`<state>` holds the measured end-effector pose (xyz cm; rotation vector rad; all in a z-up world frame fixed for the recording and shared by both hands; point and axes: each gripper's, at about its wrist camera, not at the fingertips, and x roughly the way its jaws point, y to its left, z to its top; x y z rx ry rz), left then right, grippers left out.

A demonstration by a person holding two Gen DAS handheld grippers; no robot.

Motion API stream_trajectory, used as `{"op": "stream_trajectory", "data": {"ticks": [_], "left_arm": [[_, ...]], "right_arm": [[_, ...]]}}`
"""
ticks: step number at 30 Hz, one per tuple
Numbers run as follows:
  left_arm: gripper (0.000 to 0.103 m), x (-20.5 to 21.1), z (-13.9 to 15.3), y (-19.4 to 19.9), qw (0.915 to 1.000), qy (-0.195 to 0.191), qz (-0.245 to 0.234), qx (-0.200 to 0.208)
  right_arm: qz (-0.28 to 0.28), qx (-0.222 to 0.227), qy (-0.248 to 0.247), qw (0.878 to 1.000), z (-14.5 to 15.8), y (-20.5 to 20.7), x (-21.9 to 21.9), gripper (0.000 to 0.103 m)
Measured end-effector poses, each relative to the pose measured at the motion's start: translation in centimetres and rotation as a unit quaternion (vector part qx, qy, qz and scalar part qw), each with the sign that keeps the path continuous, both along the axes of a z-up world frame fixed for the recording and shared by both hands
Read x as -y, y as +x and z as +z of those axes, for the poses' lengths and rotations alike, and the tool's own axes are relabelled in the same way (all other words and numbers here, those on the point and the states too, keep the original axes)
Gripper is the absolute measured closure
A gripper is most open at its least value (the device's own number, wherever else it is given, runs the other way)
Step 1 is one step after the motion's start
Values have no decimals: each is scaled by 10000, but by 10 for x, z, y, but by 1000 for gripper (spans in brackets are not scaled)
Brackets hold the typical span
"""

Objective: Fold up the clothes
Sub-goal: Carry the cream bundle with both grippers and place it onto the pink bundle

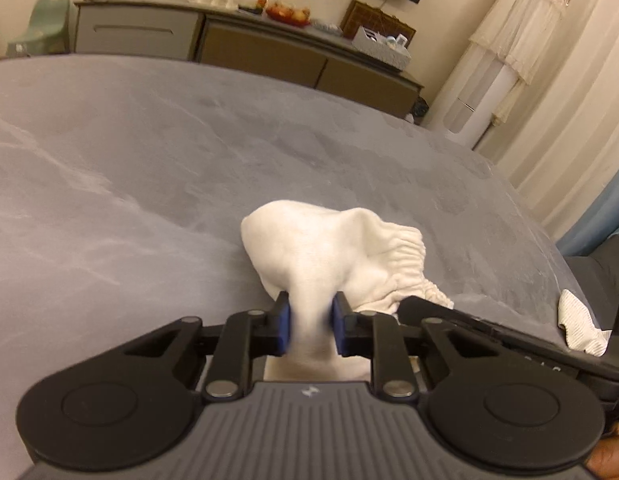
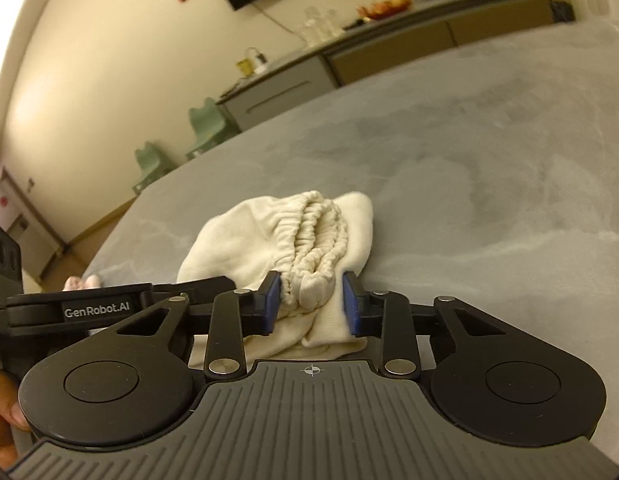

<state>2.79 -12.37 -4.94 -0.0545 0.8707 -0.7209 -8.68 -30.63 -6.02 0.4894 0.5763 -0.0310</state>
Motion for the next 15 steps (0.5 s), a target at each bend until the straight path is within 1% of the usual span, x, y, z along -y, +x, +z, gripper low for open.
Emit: {"op": "stream_trajectory", "data": {"ticks": [4,7,9,10,12,13,15], "left_arm": [[84,-38,12,-15,9989,-36,393,256],[85,-80,23,-21,9952,-77,865,451],[85,-113,34,-24,9899,-36,1276,614],[85,-129,40,-24,9861,-10,1500,720],[85,-163,55,-23,9758,27,1966,961],[85,-180,61,-23,9694,40,2208,1075],[84,-211,72,-21,9540,66,2713,1273]], "right_arm": [[276,112,-234,9993,10,2,-20,71],[755,286,-449,9957,28,15,-60,71],[1129,416,-543,9913,41,28,-90,71],[1339,485,-571,9882,47,37,-106,71],[1782,646,-654,9797,60,59,-141,71],[1999,737,-691,9746,67,71,-159,71],[2443,931,-731,9624,80,96,-196,71]]}}
